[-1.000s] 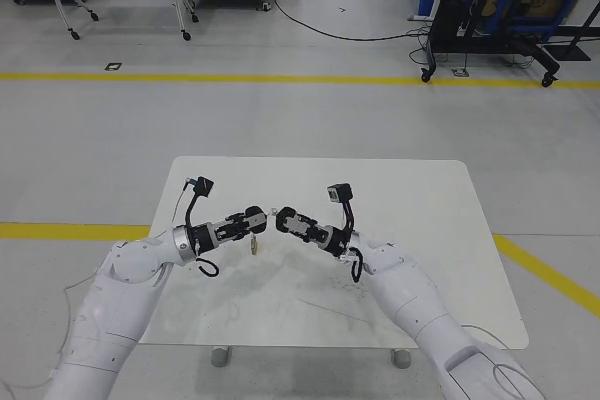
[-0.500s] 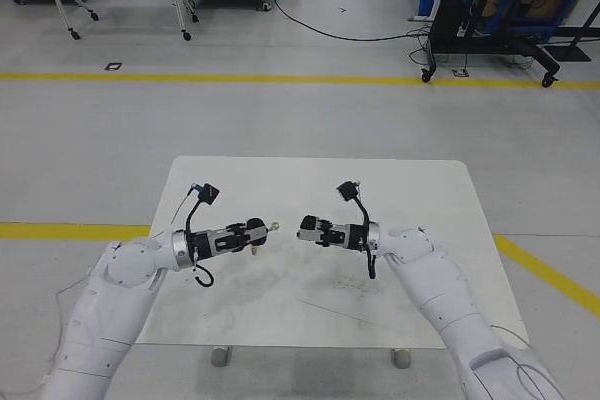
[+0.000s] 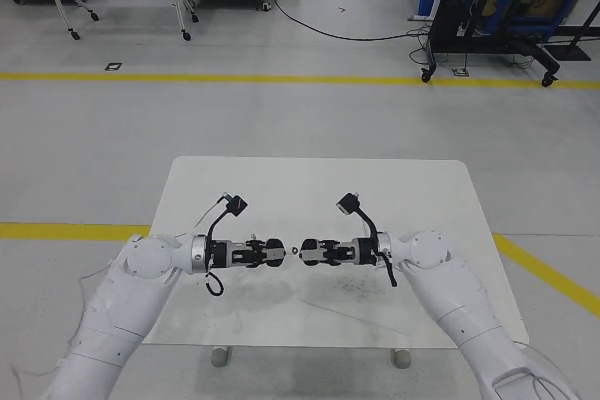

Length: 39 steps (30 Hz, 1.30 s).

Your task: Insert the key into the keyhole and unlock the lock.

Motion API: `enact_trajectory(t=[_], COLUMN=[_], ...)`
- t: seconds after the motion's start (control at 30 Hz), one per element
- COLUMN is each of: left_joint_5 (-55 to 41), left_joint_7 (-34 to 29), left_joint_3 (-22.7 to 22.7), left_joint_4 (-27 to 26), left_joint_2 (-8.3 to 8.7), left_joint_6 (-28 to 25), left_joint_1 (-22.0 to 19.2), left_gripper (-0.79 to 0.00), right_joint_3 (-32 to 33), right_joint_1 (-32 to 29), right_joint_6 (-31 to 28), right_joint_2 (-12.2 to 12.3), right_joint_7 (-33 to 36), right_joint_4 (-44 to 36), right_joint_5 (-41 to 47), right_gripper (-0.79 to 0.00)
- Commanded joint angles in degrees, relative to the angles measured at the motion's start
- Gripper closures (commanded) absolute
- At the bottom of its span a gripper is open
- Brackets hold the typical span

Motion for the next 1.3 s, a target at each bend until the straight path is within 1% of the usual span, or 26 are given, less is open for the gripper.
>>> enact_trajectory(t=[0.0, 0.3, 0.37, 0.53, 0.67, 0.93, 0.97, 1.0, 1.03, 1.27], left_joint_5=[-0.46, 0.27, 0.07, 0.28, 0.40, 0.44, 0.45, 0.58, 0.63, 1.86], left_joint_7=[-0.62, -0.74, -0.97, -0.68, -0.90, -0.51, -0.54, -0.51, -0.48, 0.67], left_joint_3=[0.39, 2.02, 2.27, 2.71, 3.06, 3.20, 3.31, 3.38, 3.45, 3.60], left_joint_4=[0.61, 1.06, 1.08, 1.16, 1.03, 1.16, 1.09, 1.04, 1.02, 0.52], left_joint_2=[-0.01, -0.01, 0.02, 0.11, 0.20, 0.46, 0.48, 0.50, 0.52, 0.76], left_joint_6=[-0.24, -0.67, -0.78, -0.65, -1.13, -1.42, -1.39, -1.41, -1.43, -1.99], left_joint_1=[-0.51, -1.44, -1.56, -1.74, -1.89, -2.09, -2.10, -2.14, -2.16, -2.01], left_gripper=[0.000, 0.000, 0.000, 0.000, 0.000, 0.000, 0.000, 0.000, 0.000, 0.000], right_joint_3=[-1.27, -5.09, -5.76, -7.34, -8.53, -11.04, -11.42, -11.78, -12.15, -13.96], right_joint_1=[0.67, 2.49, 2.74, 3.26, 3.63, 4.49, 4.65, 4.81, 4.96, 5.72], right_joint_6=[-0.71, -2.50, -2.64, -3.17, -3.63, -4.17, -4.18, -4.25, -4.36, -5.21], right_joint_2=[0.11, 1.02, 1.29, 1.89, 2.31, 3.05, 3.10, 3.15, 3.18, 3.64], right_joint_7=[-0.71, -2.50, -2.65, -3.18, -3.63, -4.17, -4.18, -4.25, -4.36, -5.22], right_joint_4=[0.87, 2.46, 2.50, 2.79, 3.07, 3.56, 3.66, 3.80, 3.92, 4.73], right_joint_5=[0.31, 2.41, 2.85, 3.90, 4.83, 6.19, 6.38, 6.54, 6.64, 7.86], right_gripper=[-0.388, -0.357, -0.314, -0.259, -0.151, -0.139, -0.111, -0.065, 0.000, 0.000])
